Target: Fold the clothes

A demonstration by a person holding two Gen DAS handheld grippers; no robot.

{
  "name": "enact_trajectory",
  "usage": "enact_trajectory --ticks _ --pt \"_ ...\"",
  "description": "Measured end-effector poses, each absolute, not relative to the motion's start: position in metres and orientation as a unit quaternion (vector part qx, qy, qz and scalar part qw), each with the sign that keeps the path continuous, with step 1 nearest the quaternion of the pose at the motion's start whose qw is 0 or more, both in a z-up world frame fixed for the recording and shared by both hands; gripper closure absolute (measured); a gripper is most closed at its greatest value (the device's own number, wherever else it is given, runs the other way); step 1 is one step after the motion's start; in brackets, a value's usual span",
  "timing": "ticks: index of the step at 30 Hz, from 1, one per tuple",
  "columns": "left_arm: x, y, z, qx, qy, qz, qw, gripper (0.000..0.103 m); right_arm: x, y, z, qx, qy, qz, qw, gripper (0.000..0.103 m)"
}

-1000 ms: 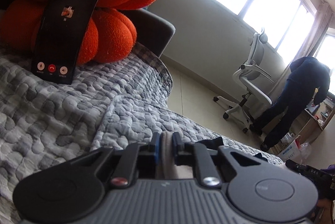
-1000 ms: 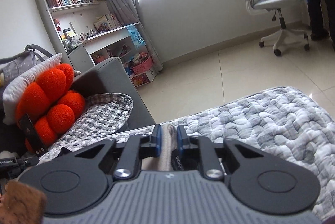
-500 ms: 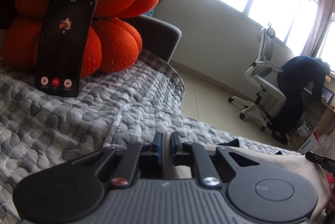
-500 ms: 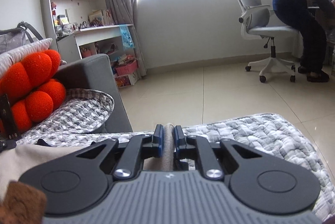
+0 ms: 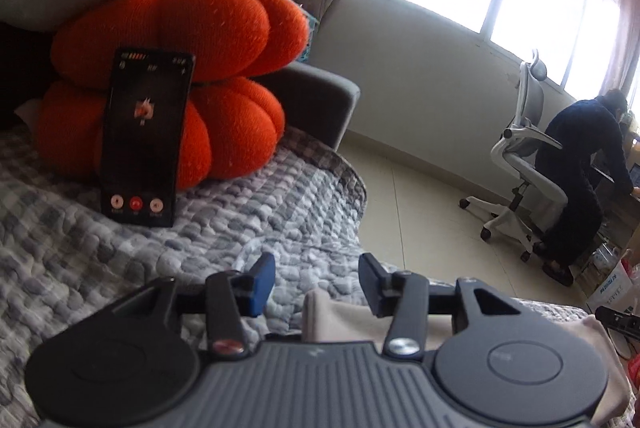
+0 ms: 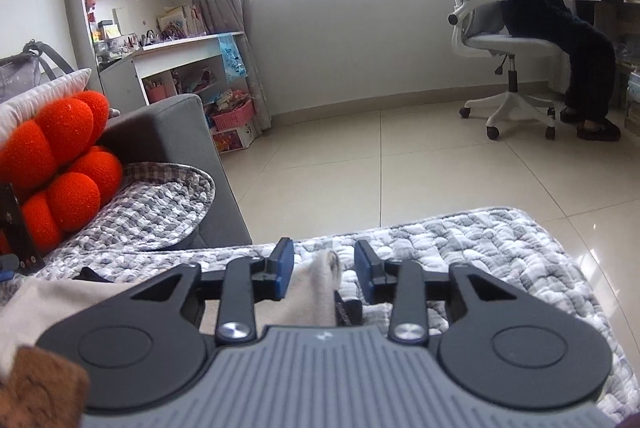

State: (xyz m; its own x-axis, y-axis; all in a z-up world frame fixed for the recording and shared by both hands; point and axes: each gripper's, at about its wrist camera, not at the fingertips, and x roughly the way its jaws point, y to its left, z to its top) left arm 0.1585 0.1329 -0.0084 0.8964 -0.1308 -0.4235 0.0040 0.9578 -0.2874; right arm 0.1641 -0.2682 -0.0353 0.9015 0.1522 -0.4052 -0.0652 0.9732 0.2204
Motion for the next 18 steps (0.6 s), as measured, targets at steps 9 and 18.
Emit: enact_trajectory --ticks 9,18 --pt "0.180 0.048 0.013 -0.071 0.311 -0.128 0.939 0.056 0.170 -0.191 -0.012 0.055 0.272 0.144 0.950 0.065" --pt "0.185 0.028 -0.044 -0.033 0.330 -0.152 0.931 0.062 0.184 -0.139 -0.049 0.005 0.324 0.172 0.930 0.064"
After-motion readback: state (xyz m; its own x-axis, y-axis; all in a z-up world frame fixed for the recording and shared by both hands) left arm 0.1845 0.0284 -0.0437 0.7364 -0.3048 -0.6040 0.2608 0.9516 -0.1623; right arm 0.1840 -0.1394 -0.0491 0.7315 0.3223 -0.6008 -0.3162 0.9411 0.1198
